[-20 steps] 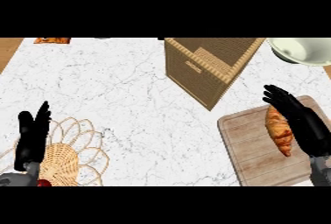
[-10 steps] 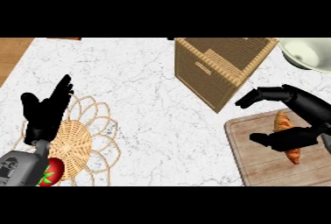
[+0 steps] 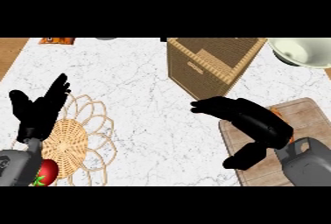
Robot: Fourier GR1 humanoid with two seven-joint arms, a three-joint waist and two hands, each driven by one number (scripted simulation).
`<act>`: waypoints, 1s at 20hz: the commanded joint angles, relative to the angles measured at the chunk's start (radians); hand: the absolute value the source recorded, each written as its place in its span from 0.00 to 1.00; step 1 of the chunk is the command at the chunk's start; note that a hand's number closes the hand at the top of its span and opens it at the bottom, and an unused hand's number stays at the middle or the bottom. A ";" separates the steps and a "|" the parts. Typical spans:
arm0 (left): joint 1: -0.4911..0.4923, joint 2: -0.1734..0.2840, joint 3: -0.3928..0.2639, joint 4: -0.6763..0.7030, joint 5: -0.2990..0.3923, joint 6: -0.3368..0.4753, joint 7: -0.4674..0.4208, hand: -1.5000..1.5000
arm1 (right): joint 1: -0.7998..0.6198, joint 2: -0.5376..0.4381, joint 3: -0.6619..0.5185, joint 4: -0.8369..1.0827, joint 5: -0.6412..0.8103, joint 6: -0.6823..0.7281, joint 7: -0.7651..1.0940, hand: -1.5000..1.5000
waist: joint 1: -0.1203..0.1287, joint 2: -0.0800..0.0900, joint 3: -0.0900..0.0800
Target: Pick the croissant from the cutting board and place it in the basket
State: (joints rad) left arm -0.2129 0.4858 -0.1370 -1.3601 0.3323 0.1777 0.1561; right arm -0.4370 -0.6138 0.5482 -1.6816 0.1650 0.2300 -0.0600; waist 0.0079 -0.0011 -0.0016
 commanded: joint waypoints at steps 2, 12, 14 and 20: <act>-0.004 -0.002 0.001 0.028 -0.011 -0.015 -0.023 0.50 | -0.172 -0.110 0.005 -0.062 0.073 0.155 0.302 0.00 | -0.012 -0.008 -0.006; -0.048 -0.016 0.009 0.001 -0.001 -0.016 0.044 0.50 | -0.560 -0.132 -0.050 0.072 0.086 0.538 0.656 0.00 | 0.011 0.000 -0.001; 0.006 -0.017 0.018 0.010 -0.011 -0.028 -0.019 0.50 | -0.567 -0.139 -0.069 0.072 -0.006 0.656 0.707 0.00 | 0.004 -0.004 -0.002; 0.016 -0.031 0.026 0.012 -0.036 -0.013 -0.014 0.50 | -0.554 -0.222 -0.160 0.118 -0.165 0.850 0.699 0.00 | -0.016 -0.005 0.001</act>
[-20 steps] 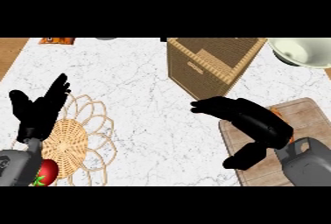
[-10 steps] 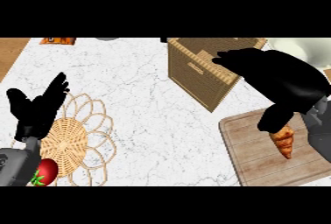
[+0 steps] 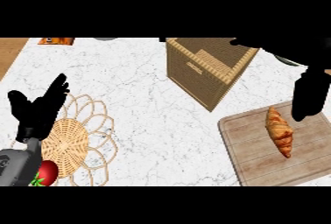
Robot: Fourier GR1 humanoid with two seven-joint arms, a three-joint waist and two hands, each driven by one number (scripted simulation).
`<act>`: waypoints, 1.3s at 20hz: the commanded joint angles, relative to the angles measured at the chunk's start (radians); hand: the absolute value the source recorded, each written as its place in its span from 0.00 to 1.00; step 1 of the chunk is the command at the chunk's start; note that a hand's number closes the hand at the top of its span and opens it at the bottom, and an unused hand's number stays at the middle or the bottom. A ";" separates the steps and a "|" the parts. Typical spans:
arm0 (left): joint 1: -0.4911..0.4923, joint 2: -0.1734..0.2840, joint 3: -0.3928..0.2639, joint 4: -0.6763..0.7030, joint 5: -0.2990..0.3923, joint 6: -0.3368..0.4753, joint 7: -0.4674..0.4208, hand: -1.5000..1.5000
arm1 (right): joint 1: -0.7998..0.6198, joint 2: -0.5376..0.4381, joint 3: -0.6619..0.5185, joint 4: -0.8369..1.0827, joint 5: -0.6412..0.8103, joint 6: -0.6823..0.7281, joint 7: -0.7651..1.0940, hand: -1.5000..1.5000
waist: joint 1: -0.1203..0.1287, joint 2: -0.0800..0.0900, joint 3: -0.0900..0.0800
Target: Pick the croissant from the cutting board and place it in the basket
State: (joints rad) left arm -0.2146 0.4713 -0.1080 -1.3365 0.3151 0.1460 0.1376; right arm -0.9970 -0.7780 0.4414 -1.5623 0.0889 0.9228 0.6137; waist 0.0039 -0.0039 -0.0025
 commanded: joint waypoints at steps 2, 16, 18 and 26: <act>0.011 0.000 0.025 -0.004 0.008 -0.027 -0.001 0.50 | -0.024 -0.057 -0.113 0.056 -0.154 0.188 0.034 0.00 | -0.008 0.000 0.001; -0.044 -0.070 0.040 0.014 -0.063 -0.006 0.037 0.50 | 0.437 -0.109 -0.376 -0.182 0.033 0.072 -0.293 0.00 | -0.013 0.006 0.004; -0.009 -0.023 0.061 -0.058 -0.039 -0.030 0.091 0.50 | 0.529 -0.075 -0.363 -0.179 0.143 -0.006 -0.393 0.00 | -0.004 0.007 0.005; 0.021 -0.053 0.080 -0.029 -0.058 -0.070 0.034 0.50 | 0.670 0.014 -0.310 -0.055 0.402 -0.268 -0.681 0.00 | 0.003 0.007 0.003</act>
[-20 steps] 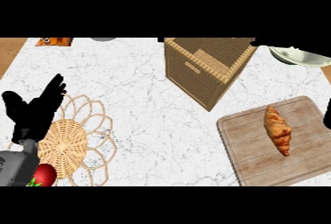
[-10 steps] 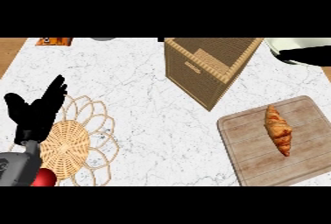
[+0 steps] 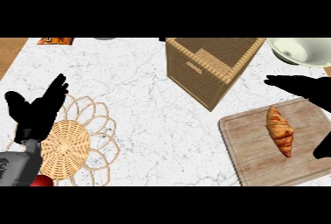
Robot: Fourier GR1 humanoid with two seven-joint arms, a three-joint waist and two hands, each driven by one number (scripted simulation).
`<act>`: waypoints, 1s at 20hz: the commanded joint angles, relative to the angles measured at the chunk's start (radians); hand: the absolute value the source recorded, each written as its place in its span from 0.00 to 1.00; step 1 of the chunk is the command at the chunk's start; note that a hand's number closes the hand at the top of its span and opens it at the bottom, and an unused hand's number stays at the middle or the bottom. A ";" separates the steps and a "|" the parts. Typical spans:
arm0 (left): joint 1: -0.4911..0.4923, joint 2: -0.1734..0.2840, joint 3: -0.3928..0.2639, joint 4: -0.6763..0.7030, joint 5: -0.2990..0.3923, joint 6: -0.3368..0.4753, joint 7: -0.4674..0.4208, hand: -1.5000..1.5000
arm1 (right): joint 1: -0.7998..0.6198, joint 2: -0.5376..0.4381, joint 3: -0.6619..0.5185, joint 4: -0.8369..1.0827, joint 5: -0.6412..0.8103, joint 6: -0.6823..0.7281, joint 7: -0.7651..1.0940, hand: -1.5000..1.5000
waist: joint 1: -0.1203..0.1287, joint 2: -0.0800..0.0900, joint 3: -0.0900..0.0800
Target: Pick the croissant from the cutting board and place it in the basket
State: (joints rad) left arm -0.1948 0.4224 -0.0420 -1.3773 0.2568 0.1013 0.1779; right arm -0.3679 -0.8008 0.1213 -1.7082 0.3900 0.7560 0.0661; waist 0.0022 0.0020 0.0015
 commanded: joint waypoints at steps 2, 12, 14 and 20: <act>0.033 0.009 0.019 -0.026 0.000 -0.029 0.008 0.50 | 0.090 0.102 0.033 0.103 0.106 -0.152 -0.135 0.00 | 0.005 -0.001 0.000; -0.014 -0.045 0.042 -0.016 -0.053 -0.028 0.037 0.50 | 0.023 0.149 0.105 0.404 0.365 -0.240 -0.278 0.00 | 0.004 0.000 -0.001; 0.003 -0.023 0.078 0.015 -0.039 -0.078 0.011 0.50 | 0.062 0.114 0.090 0.375 0.387 -0.234 -0.312 0.00 | 0.000 -0.001 -0.001; -0.037 -0.089 0.077 0.034 -0.091 -0.066 0.010 0.50 | -0.048 0.151 0.048 0.504 0.458 -0.207 -0.383 0.00 | 0.002 -0.001 -0.001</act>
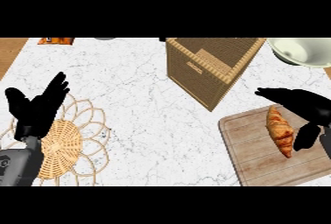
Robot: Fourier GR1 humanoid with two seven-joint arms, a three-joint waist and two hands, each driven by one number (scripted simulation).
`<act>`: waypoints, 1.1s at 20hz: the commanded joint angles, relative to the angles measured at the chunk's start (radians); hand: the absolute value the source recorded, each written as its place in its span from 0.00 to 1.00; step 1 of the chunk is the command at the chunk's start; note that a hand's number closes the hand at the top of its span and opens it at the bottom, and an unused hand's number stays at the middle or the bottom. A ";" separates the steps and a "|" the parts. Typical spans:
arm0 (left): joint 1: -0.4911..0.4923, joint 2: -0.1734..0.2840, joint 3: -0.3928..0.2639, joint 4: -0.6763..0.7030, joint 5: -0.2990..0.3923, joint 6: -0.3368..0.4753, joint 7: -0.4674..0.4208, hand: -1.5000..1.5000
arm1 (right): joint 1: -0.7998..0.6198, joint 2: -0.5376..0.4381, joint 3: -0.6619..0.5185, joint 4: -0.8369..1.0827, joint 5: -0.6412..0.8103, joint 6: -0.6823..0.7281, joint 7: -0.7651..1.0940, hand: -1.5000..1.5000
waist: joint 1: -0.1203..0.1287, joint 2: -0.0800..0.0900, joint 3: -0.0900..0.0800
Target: Pick the croissant from the cutting board and place it in the basket
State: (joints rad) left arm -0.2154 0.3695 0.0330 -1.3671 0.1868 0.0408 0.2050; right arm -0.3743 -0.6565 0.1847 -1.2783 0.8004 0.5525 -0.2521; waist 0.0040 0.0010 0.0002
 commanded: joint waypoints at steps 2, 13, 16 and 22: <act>0.035 -0.036 -0.005 -0.094 -0.030 0.010 0.063 0.50 | 0.004 0.045 -0.016 -0.034 0.060 0.034 0.015 0.00 | -0.001 -0.002 0.000; -0.028 -0.041 0.065 0.004 -0.042 -0.056 0.027 0.50 | 0.088 0.018 -0.088 -0.033 0.070 0.064 -0.172 0.00 | -0.008 -0.002 0.000; 0.014 -0.066 0.055 -0.015 -0.075 -0.043 0.016 0.50 | 0.125 0.034 -0.070 -0.065 0.133 0.036 -0.160 0.00 | -0.006 -0.002 0.000; 0.021 -0.071 0.084 0.046 -0.087 -0.075 -0.050 0.50 | 0.136 0.045 -0.085 -0.043 0.206 -0.019 -0.162 0.00 | -0.006 -0.001 0.000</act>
State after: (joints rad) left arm -0.2003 0.3166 0.1096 -1.3739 0.1162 -0.0204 0.2063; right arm -0.2827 -0.6048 0.1055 -1.3053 0.9639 0.5653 -0.3981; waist 0.0003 -0.0001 -0.0001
